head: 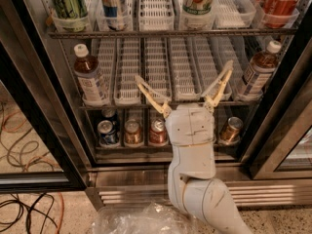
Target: Pick 7up can from top shelf of fridge
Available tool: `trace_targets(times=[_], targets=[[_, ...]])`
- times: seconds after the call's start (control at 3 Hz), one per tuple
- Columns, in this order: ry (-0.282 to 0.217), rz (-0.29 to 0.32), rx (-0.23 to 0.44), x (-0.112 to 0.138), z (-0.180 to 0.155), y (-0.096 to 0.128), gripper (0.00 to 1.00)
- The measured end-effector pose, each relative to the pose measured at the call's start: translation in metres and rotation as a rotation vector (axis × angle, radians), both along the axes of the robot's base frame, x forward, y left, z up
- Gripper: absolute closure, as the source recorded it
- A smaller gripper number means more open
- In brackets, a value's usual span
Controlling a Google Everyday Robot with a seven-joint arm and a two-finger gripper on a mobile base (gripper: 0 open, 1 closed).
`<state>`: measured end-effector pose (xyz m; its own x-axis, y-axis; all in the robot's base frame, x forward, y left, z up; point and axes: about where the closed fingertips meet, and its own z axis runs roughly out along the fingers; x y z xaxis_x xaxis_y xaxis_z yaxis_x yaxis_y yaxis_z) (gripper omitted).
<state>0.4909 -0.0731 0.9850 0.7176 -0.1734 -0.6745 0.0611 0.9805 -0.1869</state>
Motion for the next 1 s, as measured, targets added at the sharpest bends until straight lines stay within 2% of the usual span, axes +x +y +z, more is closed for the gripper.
trace_targets(times=[0.33, 0.67, 1.0], targets=[[0.001, -0.002, 0.002, 0.0, 0.0, -0.001, 0.0], [0.032, -0.008, -0.027, -0.002, -0.005, -0.005, 0.0], [0.098, -0.023, -0.053, -0.015, -0.008, -0.017, 0.0]])
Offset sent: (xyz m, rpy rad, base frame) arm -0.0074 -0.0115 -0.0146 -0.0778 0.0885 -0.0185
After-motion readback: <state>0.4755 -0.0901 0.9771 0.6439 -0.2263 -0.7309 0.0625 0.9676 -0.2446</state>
